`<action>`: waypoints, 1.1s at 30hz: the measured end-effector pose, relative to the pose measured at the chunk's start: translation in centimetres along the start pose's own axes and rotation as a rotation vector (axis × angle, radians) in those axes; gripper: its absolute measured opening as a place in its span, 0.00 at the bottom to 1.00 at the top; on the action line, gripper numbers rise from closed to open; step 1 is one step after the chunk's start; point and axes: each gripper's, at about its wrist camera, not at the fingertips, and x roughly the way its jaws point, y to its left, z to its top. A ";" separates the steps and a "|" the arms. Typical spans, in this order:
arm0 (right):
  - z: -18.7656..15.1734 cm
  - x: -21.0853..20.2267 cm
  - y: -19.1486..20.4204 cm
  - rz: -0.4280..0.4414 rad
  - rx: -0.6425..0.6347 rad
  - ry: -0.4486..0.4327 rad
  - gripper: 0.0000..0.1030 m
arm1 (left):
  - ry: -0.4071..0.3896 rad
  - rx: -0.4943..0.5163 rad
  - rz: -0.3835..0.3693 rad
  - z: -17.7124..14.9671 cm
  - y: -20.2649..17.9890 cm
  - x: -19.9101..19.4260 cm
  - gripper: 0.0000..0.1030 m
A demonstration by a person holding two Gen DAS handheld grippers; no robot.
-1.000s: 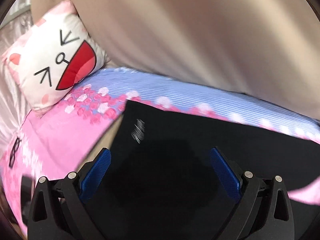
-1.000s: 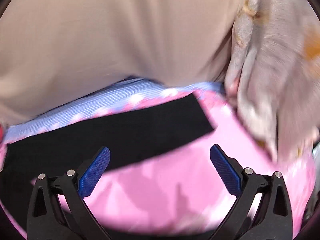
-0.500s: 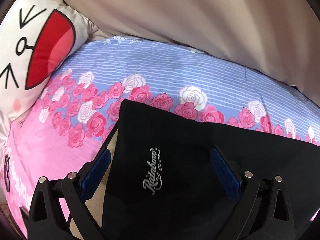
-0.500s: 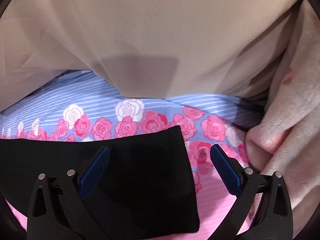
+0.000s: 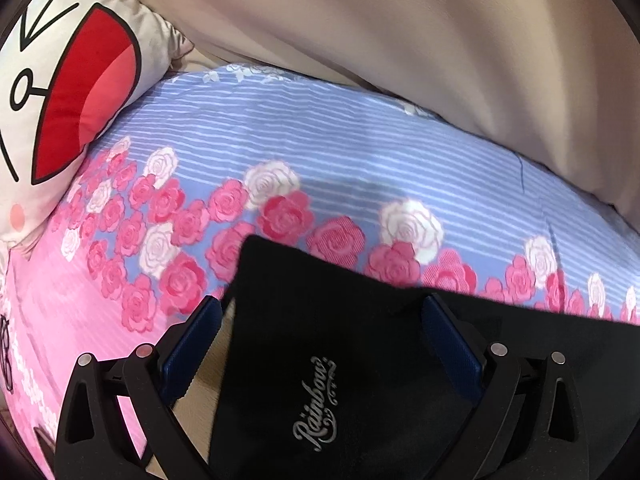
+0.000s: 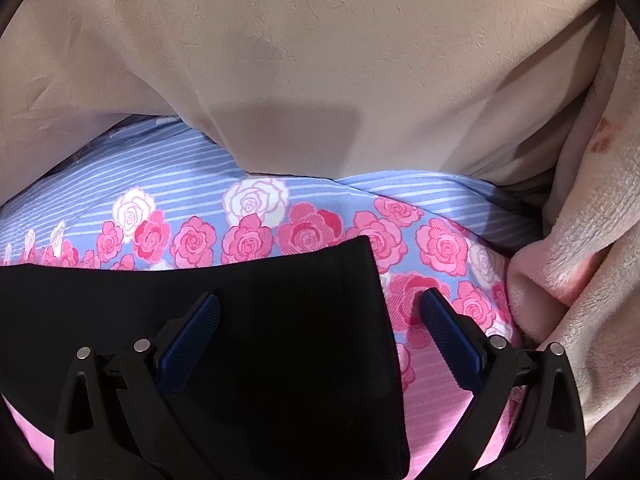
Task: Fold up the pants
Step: 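Grasp the waistband at the Rainbow label with the left tool while the right tool grasps the waistband edge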
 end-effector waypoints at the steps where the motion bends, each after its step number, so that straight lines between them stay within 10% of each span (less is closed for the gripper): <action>1: -0.2 -0.1 0.7 0.001 -0.003 0.001 0.95 | -0.006 -0.006 0.001 0.2 0.3 0.0 0.95; 23: -0.4 0.3 1.4 -0.002 -0.009 -0.013 0.96 | 0.120 -0.068 -0.152 3.8 3.4 3.3 0.92; 29: -0.8 0.1 1.7 -0.001 -0.017 -0.030 0.93 | 0.096 -0.096 -0.148 4.2 3.7 2.6 0.61; 33: -0.8 -0.6 2.0 0.029 -0.017 -0.044 0.62 | 0.111 -0.112 -0.163 4.6 5.5 2.3 0.31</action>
